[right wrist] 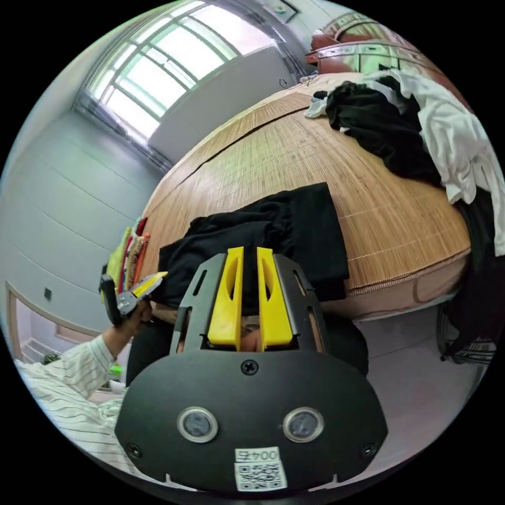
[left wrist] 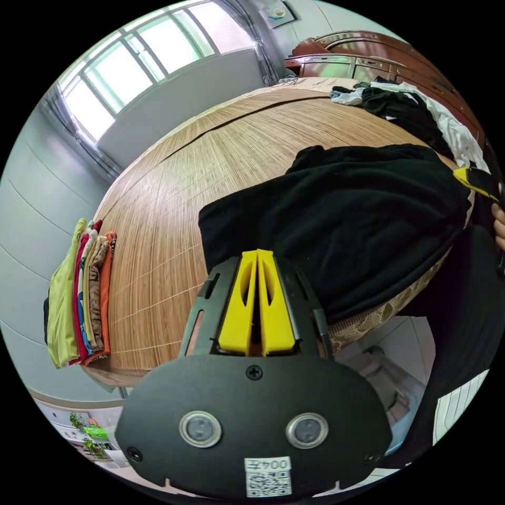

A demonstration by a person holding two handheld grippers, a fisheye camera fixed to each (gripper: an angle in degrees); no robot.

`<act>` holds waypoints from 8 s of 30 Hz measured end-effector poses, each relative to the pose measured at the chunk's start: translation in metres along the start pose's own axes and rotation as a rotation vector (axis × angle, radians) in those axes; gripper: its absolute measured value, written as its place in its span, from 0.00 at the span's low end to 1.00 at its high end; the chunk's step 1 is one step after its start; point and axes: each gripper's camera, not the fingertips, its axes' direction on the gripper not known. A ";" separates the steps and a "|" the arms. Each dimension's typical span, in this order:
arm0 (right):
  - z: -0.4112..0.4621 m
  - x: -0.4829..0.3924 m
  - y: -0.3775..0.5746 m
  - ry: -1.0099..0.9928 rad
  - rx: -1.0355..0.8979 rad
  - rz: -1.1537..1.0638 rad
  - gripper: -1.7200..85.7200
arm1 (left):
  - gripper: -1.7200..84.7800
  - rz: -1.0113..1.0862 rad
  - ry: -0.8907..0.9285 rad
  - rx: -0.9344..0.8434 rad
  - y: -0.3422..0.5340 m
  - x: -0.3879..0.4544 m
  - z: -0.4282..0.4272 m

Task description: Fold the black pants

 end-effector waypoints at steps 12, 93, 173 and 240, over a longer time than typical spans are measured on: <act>0.021 0.135 -0.073 -0.341 -0.274 0.346 0.12 | 0.02 0.039 -0.031 0.001 0.000 0.018 0.007; -0.023 0.076 0.054 -0.395 -0.056 0.312 0.06 | 0.03 -0.635 0.567 0.193 0.077 -0.225 -0.140; 0.195 -0.274 0.114 0.120 -0.079 -0.454 0.07 | 0.03 -0.534 0.601 0.235 0.056 -0.219 -0.222; 0.262 -0.359 0.144 0.037 -0.169 -0.748 0.04 | 0.16 -0.866 1.000 0.079 0.070 -0.376 -0.165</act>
